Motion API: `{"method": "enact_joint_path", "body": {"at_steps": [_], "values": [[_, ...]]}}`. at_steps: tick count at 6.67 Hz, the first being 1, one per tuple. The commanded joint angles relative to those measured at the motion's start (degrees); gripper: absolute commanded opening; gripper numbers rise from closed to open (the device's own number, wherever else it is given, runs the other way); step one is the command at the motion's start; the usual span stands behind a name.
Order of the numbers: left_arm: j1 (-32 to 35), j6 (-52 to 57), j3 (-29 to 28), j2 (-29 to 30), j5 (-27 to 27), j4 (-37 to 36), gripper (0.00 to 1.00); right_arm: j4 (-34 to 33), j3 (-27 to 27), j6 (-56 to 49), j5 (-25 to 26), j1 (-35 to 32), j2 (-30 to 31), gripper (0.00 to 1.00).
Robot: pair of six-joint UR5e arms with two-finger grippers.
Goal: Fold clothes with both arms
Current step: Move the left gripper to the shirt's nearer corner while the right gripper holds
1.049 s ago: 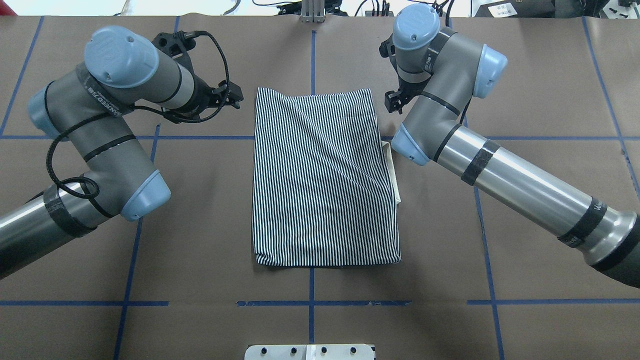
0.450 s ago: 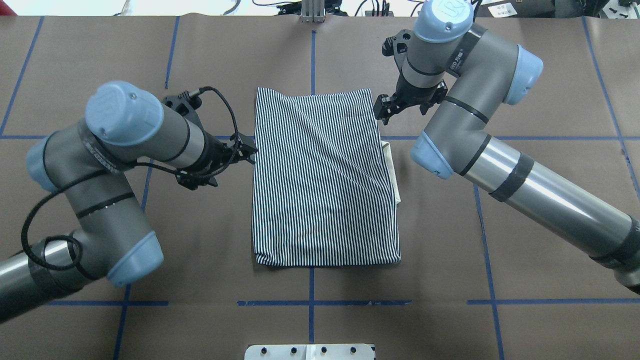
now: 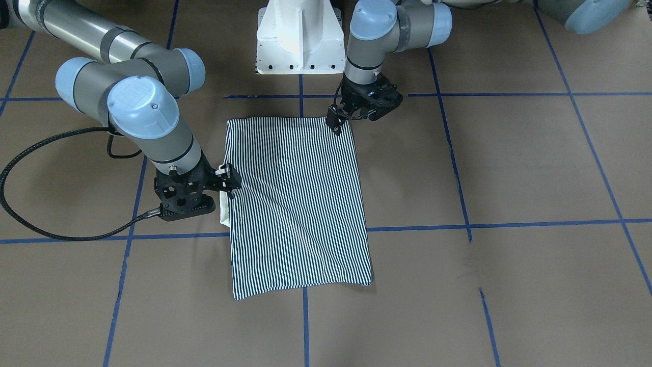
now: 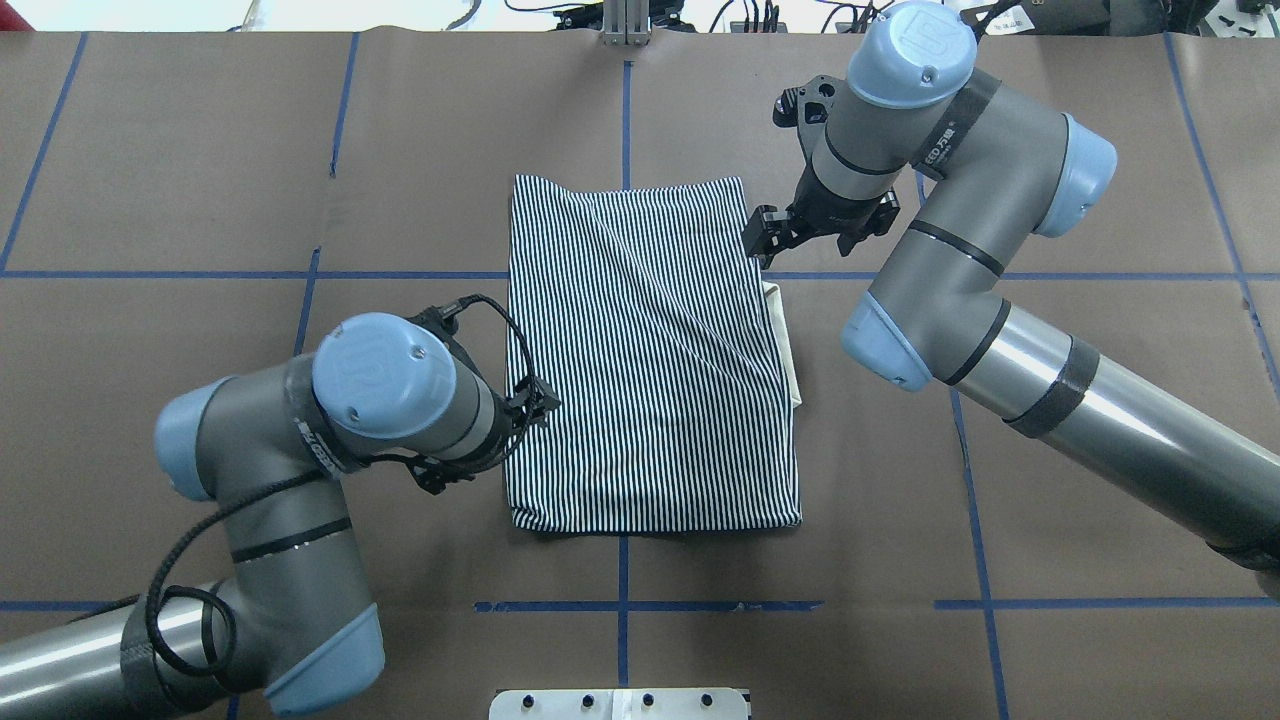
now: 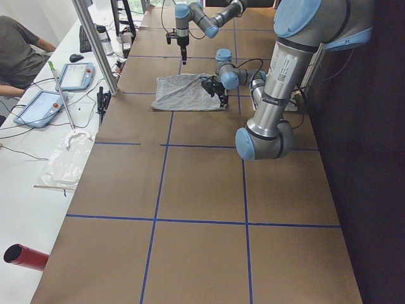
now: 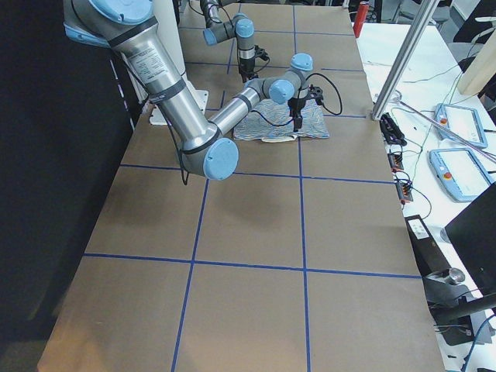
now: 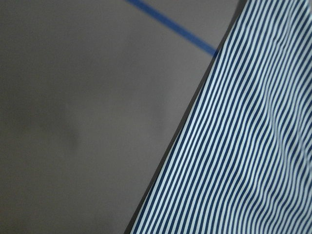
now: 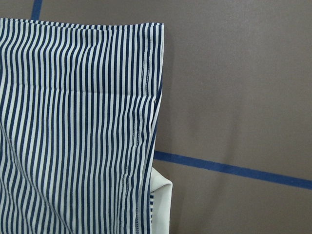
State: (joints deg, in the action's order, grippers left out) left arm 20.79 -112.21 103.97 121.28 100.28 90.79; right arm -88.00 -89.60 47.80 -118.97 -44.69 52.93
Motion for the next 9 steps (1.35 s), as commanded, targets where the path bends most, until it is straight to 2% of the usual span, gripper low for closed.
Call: {"method": "enact_joint_path", "body": {"at_steps": [1,2,9], "values": [[-1.71,-1.16,-3.58,2.28,-1.4,-0.79,0.96,0.11,-0.58,1.33,0.05,0.31,0.07,1.0],[-1.71,-1.26,-5.26,3.08,-1.32,-0.79,0.93,0.19,-0.58,1.33,0.05,0.31,-0.1,1.0],[-1.8,-1.17,-4.31,3.26,-0.71,-0.88,0.76,0.46,-0.58,1.51,0.14,0.39,0.16,1.0]]}}
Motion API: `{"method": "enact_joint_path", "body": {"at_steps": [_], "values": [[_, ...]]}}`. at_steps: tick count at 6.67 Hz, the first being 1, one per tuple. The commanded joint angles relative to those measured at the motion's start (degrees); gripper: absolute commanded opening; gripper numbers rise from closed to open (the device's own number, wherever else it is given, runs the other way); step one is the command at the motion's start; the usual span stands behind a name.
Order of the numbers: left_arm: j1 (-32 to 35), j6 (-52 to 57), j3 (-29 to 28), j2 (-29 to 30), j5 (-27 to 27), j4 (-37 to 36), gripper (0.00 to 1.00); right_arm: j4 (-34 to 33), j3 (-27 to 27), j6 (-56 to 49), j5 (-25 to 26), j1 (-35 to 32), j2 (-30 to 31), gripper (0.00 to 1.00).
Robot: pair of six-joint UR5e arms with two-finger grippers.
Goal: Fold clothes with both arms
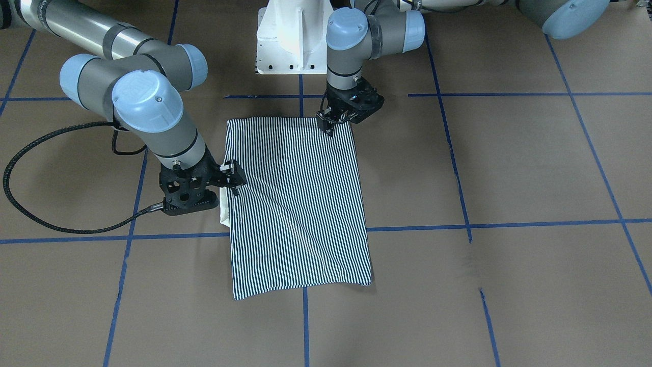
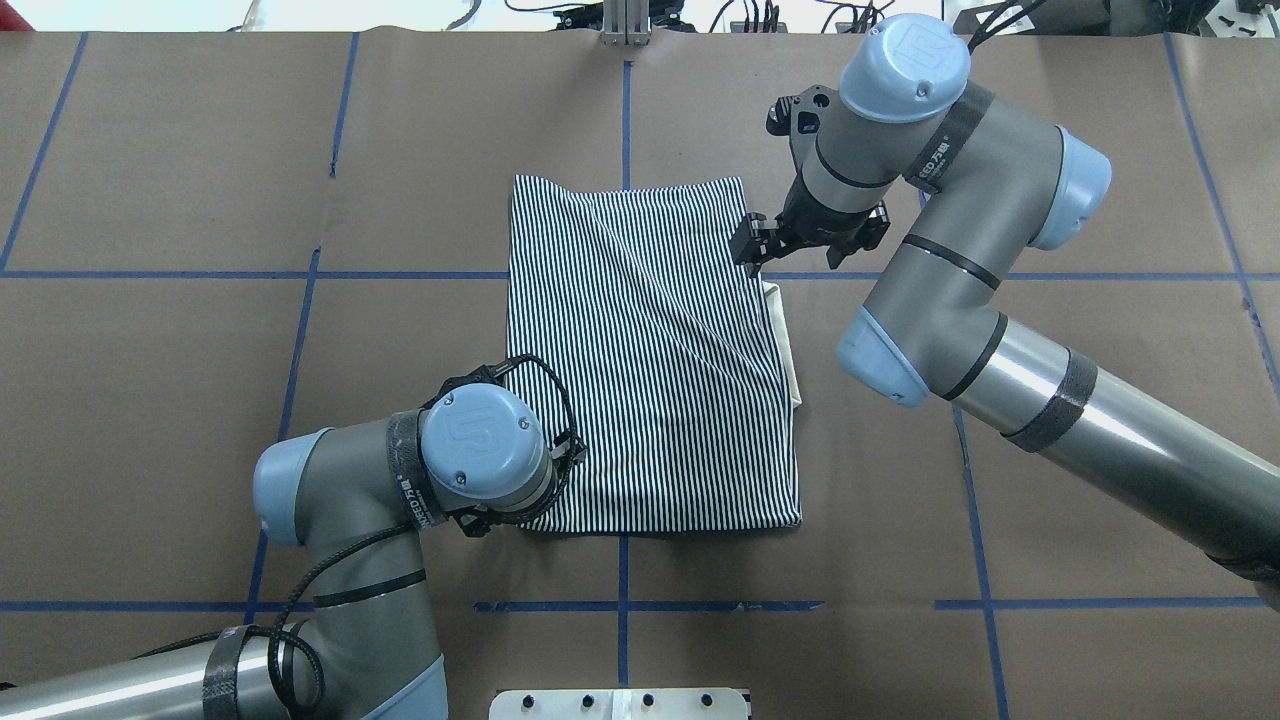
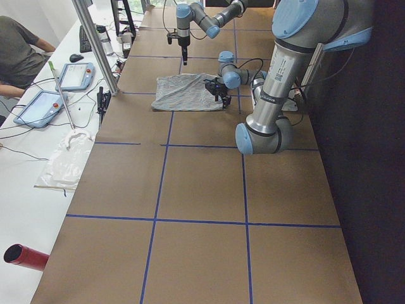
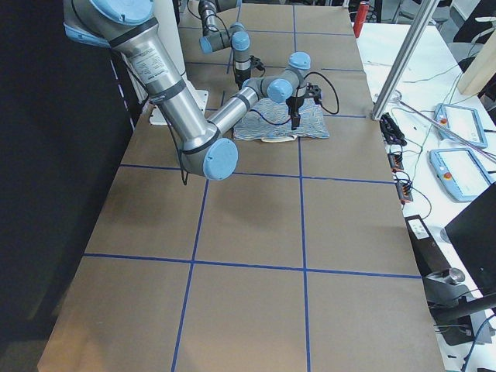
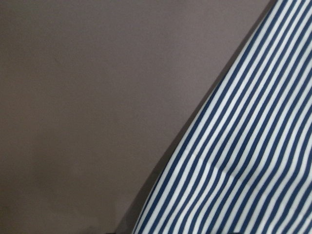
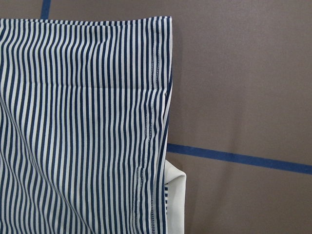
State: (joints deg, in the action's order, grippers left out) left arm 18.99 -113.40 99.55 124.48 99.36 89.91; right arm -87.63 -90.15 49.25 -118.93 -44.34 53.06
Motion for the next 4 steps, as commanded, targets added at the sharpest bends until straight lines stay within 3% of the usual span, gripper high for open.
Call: {"method": "enact_joint_path", "body": {"at_steps": [1,2,4], "values": [[0.0,0.02,0.12,-0.03,0.22,0.09,0.74,0.18,-0.11,0.06,0.11,0.13,0.02,1.0],[-0.09,0.02,-0.06,-0.03,0.22,0.09,0.74,0.18,-0.2,0.06,0.11,0.05,0.02,1.0],[-0.18,0.02,-0.23,-0.03,0.22,0.17,0.58,0.27,-0.29,0.06,0.37,0.22,0.64,1.0]]}}
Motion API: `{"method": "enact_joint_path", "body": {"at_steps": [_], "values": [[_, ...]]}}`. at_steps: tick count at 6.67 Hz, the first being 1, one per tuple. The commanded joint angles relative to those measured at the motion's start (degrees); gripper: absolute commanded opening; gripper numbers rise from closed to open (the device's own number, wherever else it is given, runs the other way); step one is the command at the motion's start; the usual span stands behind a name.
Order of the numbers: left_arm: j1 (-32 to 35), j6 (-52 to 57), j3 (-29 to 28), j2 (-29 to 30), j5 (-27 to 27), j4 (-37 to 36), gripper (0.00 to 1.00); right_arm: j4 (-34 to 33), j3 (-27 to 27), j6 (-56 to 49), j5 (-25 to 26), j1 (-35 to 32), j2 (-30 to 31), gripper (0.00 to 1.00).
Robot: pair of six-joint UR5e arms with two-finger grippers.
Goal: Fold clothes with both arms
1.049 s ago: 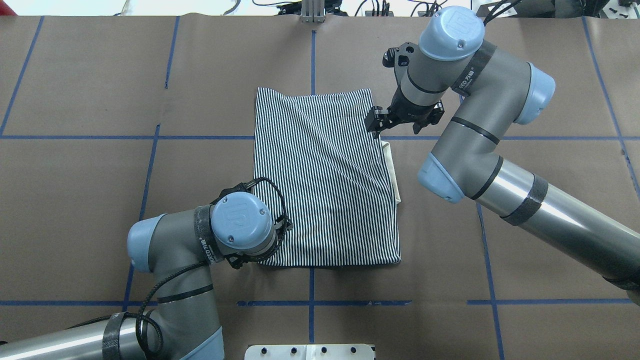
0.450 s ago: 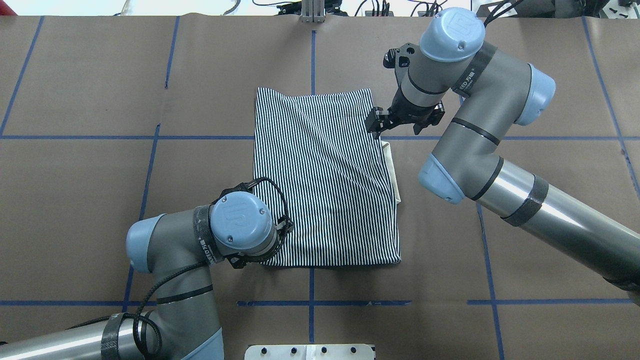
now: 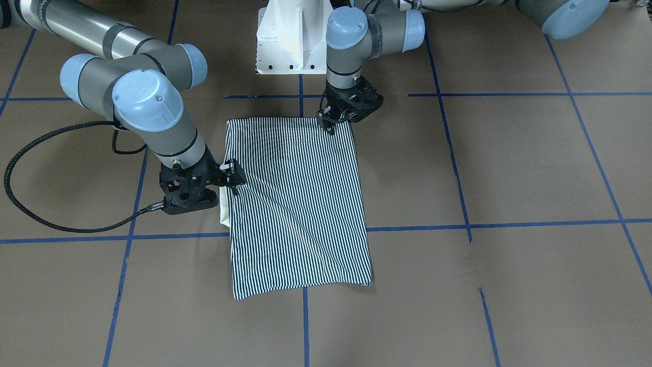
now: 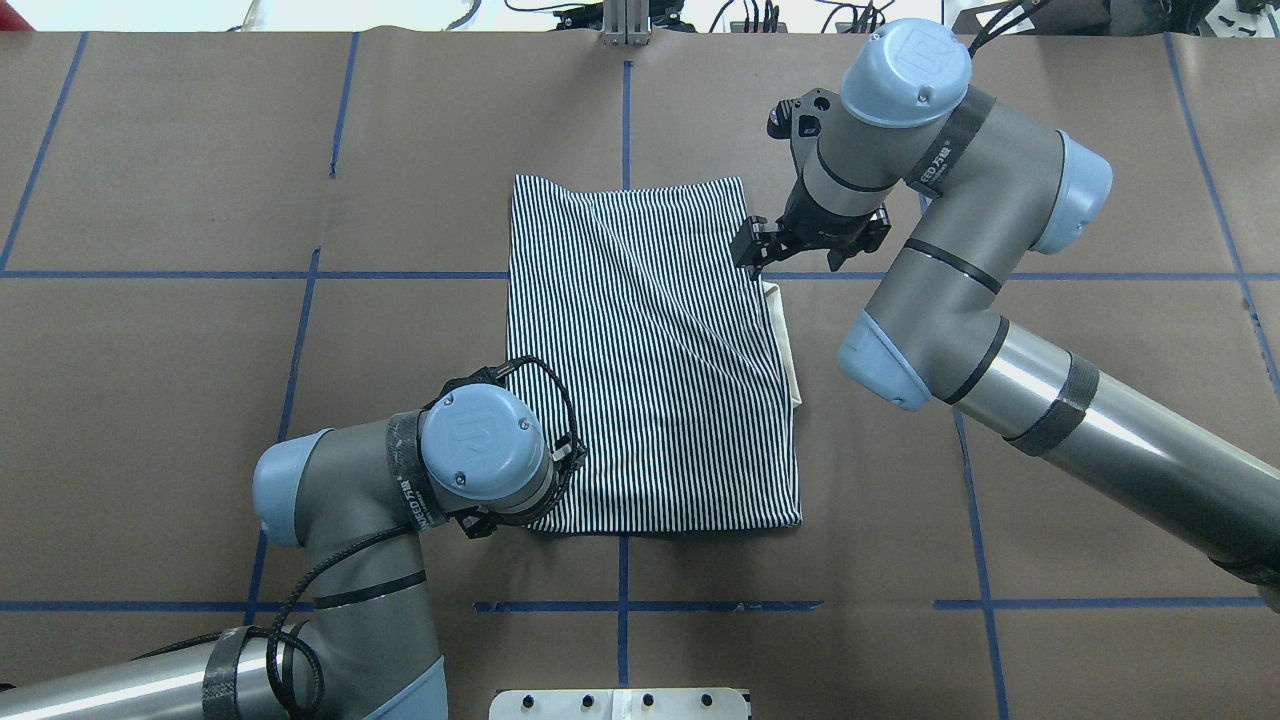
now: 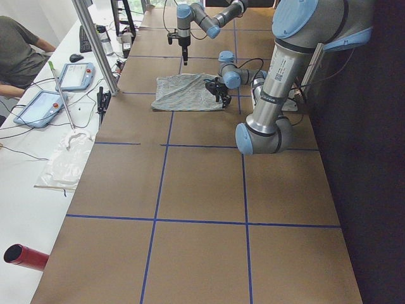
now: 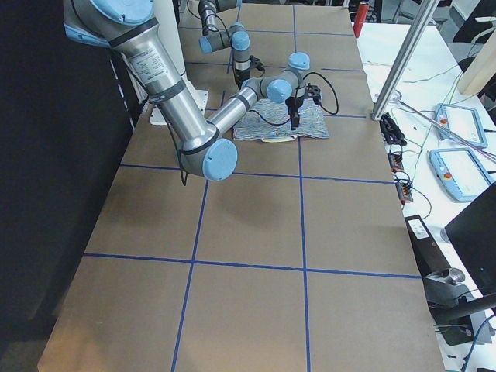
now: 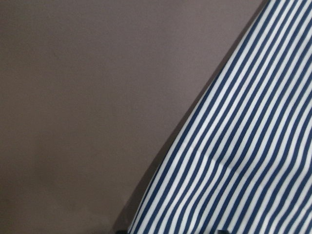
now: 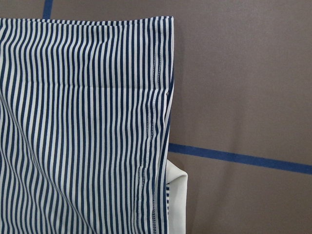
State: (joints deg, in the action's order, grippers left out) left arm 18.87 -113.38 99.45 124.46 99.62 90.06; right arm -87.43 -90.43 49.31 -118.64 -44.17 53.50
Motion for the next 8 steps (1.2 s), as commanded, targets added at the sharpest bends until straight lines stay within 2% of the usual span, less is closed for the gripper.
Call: {"method": "enact_joint_path", "body": {"at_steps": [1,2,4,6,8], "values": [[-0.24,0.0,-0.13,-0.01,-0.12,-0.06,0.4,0.07,-0.01,0.0,-0.01,0.05,0.2,1.0],[-0.33,-0.09,0.22,-0.01,-0.21,-0.23,0.02,0.07,-0.01,0.0,-0.19,0.05,0.2,1.0],[-0.33,1.13,1.0,-0.44,-0.39,-0.32,0.0,0.07,-0.09,0.09,-0.28,0.05,0.2,1.0],[-0.33,7.44,7.48,-3.93,-0.21,-0.93,0.0,-0.02,-1.14,2.53,-0.37,0.22,0.29,1.0],[-0.41,12.2,8.39,-4.75,-0.21,-0.85,0.0,-0.02,-2.46,11.55,-0.89,1.8,0.21,1.0]]}}
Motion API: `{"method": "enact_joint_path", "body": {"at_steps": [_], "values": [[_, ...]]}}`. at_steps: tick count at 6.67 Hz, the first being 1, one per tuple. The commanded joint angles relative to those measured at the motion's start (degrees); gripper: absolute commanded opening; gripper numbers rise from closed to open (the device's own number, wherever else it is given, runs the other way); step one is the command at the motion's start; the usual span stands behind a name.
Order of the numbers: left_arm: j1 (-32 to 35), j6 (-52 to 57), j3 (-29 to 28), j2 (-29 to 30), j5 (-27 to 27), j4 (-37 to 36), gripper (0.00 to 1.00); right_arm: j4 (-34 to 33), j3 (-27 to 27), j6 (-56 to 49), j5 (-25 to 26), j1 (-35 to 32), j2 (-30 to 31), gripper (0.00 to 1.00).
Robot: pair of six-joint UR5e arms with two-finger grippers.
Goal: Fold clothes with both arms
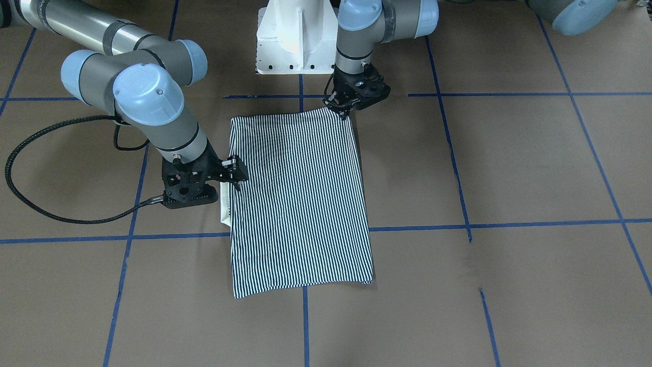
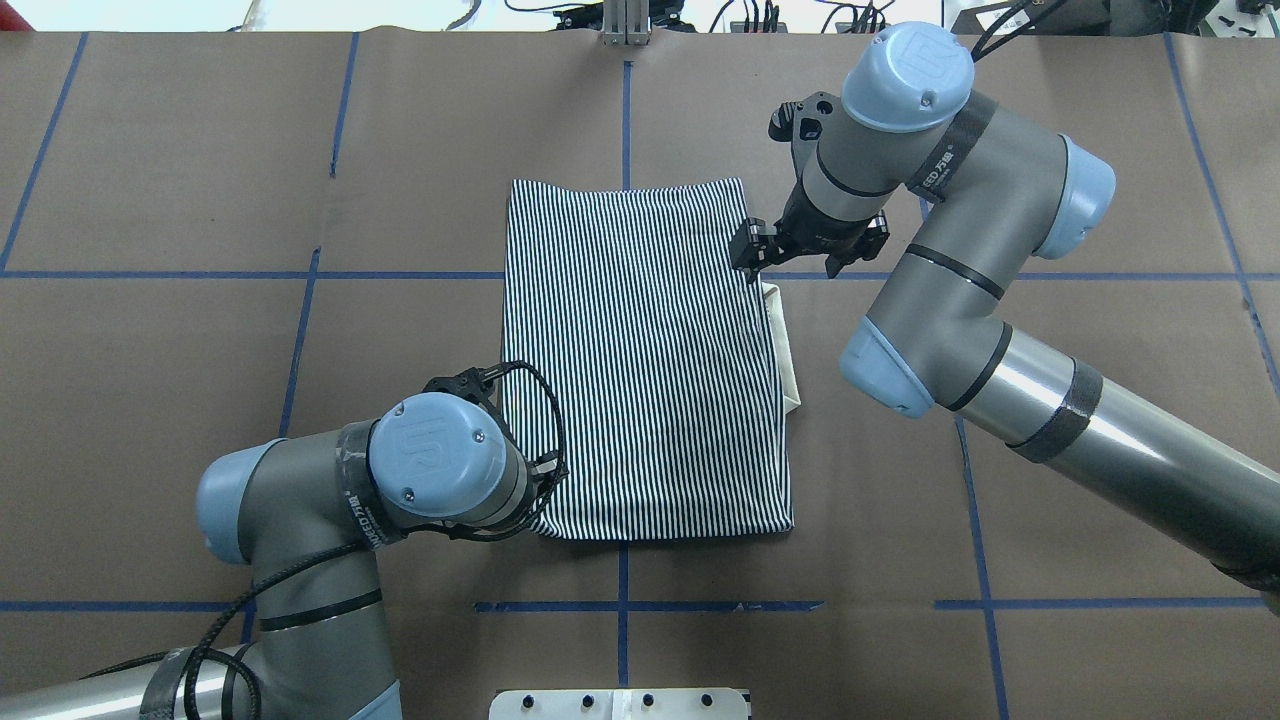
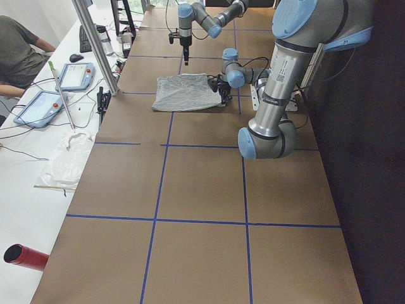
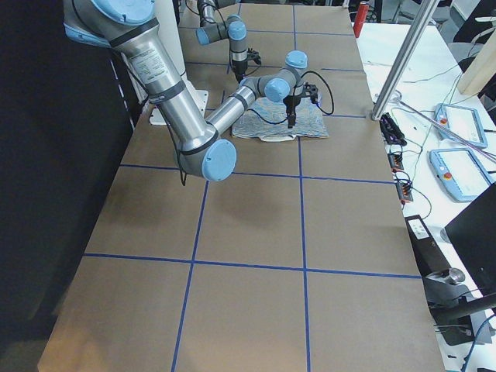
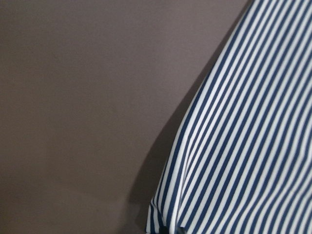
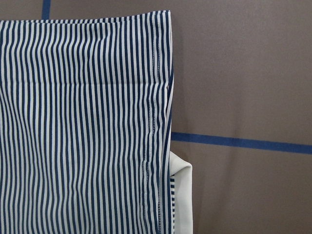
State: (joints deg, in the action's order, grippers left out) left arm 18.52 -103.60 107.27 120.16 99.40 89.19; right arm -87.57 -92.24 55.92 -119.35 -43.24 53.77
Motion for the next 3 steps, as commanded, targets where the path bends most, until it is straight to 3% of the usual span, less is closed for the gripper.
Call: {"method": "enact_joint_path", "body": {"at_steps": [1,3], "values": [[-0.06,2.78,0.57,-0.37,0.0,0.02,0.0,0.12,-2.74,13.77,-0.09,3.05,0.02,1.0],[-0.06,2.87,0.48,-0.45,0.0,0.02,0.0,0.47,-6.88,37.56,4.09,9.62,0.72,1.0]]}}
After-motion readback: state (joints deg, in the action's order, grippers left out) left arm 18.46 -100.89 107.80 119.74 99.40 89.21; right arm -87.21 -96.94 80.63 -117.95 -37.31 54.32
